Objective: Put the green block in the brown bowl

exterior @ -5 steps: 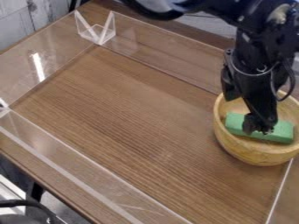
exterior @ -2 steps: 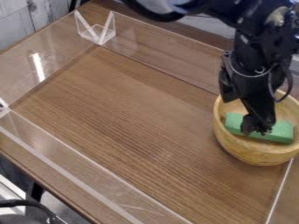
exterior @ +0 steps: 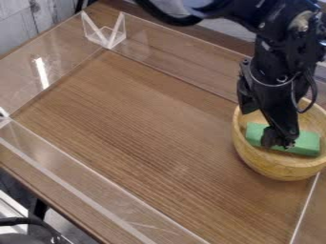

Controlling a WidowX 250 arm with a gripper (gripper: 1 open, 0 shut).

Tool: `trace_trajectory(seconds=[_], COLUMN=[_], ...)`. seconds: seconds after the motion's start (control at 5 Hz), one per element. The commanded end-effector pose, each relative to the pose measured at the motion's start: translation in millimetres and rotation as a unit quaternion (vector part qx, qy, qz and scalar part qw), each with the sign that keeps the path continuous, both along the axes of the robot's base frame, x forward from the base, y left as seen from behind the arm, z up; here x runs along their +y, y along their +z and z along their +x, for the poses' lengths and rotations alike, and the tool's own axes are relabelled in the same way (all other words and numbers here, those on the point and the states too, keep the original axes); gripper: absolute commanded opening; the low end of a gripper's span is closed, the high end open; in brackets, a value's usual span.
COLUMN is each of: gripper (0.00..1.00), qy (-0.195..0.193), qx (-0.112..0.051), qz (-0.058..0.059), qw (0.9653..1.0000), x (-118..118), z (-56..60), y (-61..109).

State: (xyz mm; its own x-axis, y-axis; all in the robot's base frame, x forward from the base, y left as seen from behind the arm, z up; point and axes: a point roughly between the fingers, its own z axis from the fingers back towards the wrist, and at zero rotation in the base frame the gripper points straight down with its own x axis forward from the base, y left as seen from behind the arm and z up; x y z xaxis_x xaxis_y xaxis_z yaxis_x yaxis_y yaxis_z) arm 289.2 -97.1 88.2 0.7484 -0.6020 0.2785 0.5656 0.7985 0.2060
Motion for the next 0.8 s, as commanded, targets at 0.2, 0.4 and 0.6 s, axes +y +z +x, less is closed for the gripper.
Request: trace_trajectory(seconds=[0.2, 0.4, 0.6], gripper=[1.0, 1.0, 1.0], qy=[0.016, 0.018, 0.021], qx=[-0.016, -0.014, -0.012], qz=[-0.012, -0.013, -0.013], qw=[0.9997, 0.9996, 0.9996], x=[0.5, 0.7, 1.2], z=[8.5, 9.0, 9.6], y=[11.2, 10.3, 9.8])
